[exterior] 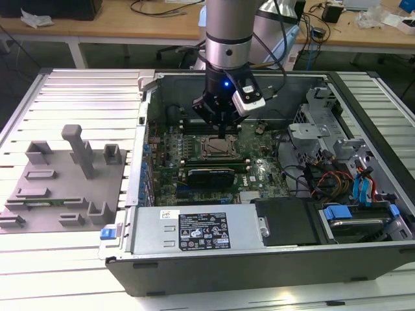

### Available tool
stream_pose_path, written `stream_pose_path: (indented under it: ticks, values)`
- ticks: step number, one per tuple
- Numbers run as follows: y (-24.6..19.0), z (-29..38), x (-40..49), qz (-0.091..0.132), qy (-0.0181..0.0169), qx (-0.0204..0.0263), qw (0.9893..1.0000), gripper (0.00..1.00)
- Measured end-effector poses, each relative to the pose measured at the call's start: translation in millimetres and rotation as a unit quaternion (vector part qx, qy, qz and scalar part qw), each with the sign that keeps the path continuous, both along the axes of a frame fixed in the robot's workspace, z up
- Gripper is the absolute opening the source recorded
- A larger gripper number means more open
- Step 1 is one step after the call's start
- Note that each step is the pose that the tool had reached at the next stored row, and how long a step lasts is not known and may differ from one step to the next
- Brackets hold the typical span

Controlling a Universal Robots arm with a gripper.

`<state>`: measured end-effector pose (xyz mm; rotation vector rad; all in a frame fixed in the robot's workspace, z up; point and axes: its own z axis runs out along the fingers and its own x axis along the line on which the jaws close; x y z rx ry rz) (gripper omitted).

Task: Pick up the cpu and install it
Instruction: 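Install the first cpu locking lever, then install the second cpu locking lever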

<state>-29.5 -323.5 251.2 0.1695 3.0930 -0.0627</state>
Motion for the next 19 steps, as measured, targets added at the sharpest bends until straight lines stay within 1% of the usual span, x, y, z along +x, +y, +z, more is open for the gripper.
stream_pose_path:
  ticks: [14, 15, 16, 17, 19]
  values:
    - [0.0, 0.0, 1.3, 0.000, 0.0000, 0.0000, 1.0000, 0.11]
    - [-13.4, 0.0, 1.3, 0.000, 0.0000, 0.0000, 1.0000, 0.11]
    - [-17.8, -0.1, 1.3, 0.000, 0.0000, 0.0001, 1.0000, 0.11]
    - [-21.0, -0.2, 1.4, 0.000, 0.0000, 0.0001, 1.0000, 0.11]
    - [-23.9, -0.2, 1.4, 0.000, 0.0000, 0.0000, 1.0000, 0.11]
